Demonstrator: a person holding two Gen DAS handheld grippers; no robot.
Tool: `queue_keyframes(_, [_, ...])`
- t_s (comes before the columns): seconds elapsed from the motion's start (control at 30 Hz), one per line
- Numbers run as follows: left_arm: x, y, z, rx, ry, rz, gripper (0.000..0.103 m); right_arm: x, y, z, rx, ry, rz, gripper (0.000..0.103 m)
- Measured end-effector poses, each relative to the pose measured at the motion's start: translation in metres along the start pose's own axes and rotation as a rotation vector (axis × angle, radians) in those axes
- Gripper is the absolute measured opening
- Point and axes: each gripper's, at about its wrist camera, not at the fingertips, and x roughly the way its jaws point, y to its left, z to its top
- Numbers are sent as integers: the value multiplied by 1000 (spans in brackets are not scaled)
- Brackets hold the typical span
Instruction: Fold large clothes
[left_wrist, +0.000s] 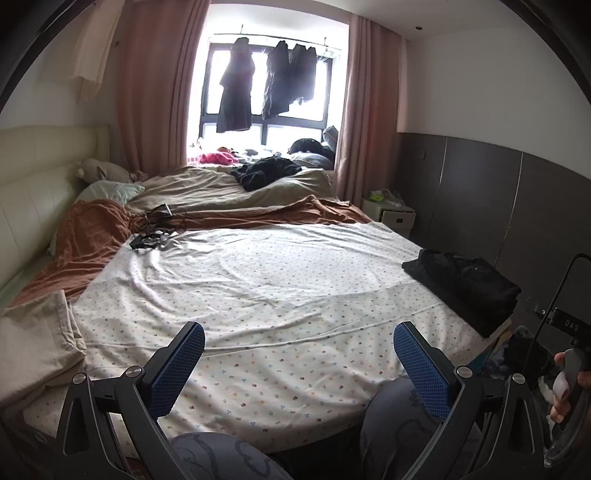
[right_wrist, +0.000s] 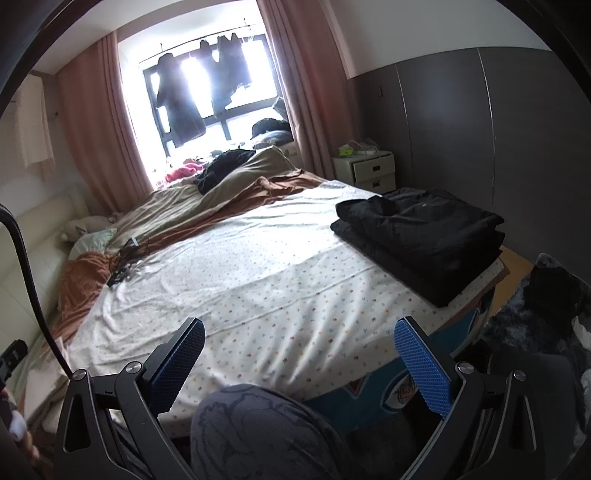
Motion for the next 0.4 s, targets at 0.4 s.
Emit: queue_keyframes(0.4, [-1,0,-5,-6,12,15,103,1,3,-7,-8,14,8,103])
